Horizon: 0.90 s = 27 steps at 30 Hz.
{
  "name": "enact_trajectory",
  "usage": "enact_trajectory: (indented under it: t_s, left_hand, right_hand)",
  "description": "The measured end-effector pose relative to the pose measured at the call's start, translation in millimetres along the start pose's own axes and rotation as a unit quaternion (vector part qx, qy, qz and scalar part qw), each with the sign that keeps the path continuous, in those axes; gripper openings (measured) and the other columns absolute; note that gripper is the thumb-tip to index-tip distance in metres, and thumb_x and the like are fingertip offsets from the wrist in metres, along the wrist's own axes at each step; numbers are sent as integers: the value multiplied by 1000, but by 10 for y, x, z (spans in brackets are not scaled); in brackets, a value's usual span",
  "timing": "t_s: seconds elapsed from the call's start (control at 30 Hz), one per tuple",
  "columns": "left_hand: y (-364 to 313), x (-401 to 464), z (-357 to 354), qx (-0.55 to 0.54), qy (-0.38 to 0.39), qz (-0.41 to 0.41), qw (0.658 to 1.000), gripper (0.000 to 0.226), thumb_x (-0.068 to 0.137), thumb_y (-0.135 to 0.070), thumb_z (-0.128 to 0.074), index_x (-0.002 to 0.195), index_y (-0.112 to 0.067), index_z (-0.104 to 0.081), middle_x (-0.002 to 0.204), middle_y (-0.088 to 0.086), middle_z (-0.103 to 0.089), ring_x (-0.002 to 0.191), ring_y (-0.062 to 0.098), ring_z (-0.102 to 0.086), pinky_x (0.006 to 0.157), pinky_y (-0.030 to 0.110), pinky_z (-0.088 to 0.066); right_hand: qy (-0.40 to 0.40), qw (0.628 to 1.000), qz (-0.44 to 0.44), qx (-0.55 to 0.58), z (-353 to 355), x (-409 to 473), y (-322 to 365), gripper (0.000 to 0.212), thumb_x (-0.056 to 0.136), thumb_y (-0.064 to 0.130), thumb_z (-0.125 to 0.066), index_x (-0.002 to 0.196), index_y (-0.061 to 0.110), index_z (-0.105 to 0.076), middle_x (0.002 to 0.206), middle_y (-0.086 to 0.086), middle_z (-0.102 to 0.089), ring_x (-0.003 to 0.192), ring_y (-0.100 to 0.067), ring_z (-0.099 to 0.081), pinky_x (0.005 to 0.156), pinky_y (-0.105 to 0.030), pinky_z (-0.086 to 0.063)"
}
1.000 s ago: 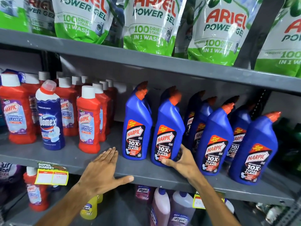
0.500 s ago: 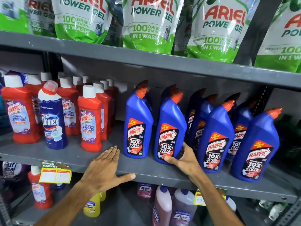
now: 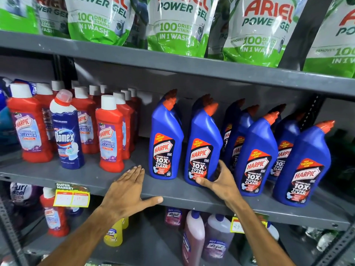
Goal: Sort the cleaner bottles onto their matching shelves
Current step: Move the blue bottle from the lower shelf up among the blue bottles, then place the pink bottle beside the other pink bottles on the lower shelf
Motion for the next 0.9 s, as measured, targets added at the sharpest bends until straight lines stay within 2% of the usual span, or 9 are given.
enact_trajectory:
  t_s: [0.07, 0.17, 0.3, 0.4, 0.5, 0.67, 0.77, 0.83, 0.9]
  left_hand:
    - [-22, -89, 14, -6, -69, 2, 998, 131, 80, -103, -16, 164, -4, -23, 173, 14, -24, 161, 23, -22, 129, 34, -9]
    - [-139, -331, -128, -14, -156, -21, 987, 112, 95, -86, -29, 161, 5, -24, 172, 23, -21, 161, 33, -18, 132, 48, -16]
    - [-320, -759, -555, -4, -196, -55, 979, 103, 99, -68, -46, 161, 9, -15, 173, 29, -10, 162, 41, -9, 130, 55, -19]
    - [-366, -963, -1028, -13, -147, -83, 986, 100, 101, -64, -49, 161, 9, -17, 173, 28, -10, 161, 41, -11, 127, 57, -25]
    - [-357, -1073, -1577, -29, -70, -103, 992, 104, 99, -67, -51, 162, 7, -16, 174, 25, -8, 162, 38, -10, 126, 58, -29]
    - [-209, -1045, -2493, -55, 45, -102, 992, 111, 96, -79, -40, 162, 6, -16, 174, 25, -11, 162, 38, -9, 127, 56, -26]
    - [-111, -944, -3033, -68, 116, -97, 986, 116, 93, -87, -29, 161, 7, -22, 172, 26, -15, 161, 40, -13, 127, 55, -25]
    - [-57, -874, -3321, -72, 142, -91, 983, 120, 91, -91, -24, 160, 8, -26, 171, 26, -19, 160, 40, -16, 127, 51, -19]
    - [-10, -802, -3521, -82, 155, -78, 981, 126, 87, -95, -21, 161, 7, -22, 173, 25, -16, 162, 38, -12, 130, 49, -15]
  right_hand:
    - [-41, 998, 31, -45, 24, -143, 72, 103, 65, 28, -101, 151, 20, -44, 137, 11, -65, 121, -5, -65, 108, -27, -51]
    - [-134, 981, 115, -80, 31, -544, 161, 80, 82, 33, -90, 149, 20, -48, 140, 11, -61, 126, -4, -60, 106, -16, -46]
    - [-255, 922, 254, -146, -127, -1186, -51, 41, 93, 16, -78, 130, 5, -65, 130, -6, -64, 123, -21, -60, 107, -35, -49]
    - [-257, 910, 282, -165, -367, -1490, -453, 33, 88, 7, -78, 119, 1, -68, 124, -3, -62, 115, -28, -62, 102, -45, -51]
    - [-211, 941, 212, -157, -601, -1663, -949, 38, 91, 10, -74, 125, -1, -63, 129, -1, -57, 122, -25, -58, 111, -40, -46]
    - [-165, 982, -21, -91, -899, -1767, -1889, 61, 92, 15, -79, 145, 8, -51, 144, -7, -54, 134, -24, -53, 116, -39, -41]
    - [-160, 977, -137, -19, -1065, -1810, -2413, 72, 88, 43, -80, 149, 20, -49, 147, -3, -60, 133, -24, -61, 113, -51, -49]
    - [-143, 974, -172, -13, -1175, -1829, -2677, 80, 83, 60, -76, 147, 21, -49, 143, -4, -64, 129, -26, -64, 108, -54, -52]
    - [-126, 974, -190, -10, -1254, -1808, -2874, 84, 79, 65, -80, 145, 24, -49, 140, -4, -66, 127, -27, -66, 106, -55, -54]
Point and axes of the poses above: each hand's wrist, its own x-axis towards the middle knuckle, its own z-axis out of the back of the hand, y = z × x, the point moved 7 cm from there along x, towards the middle knuckle
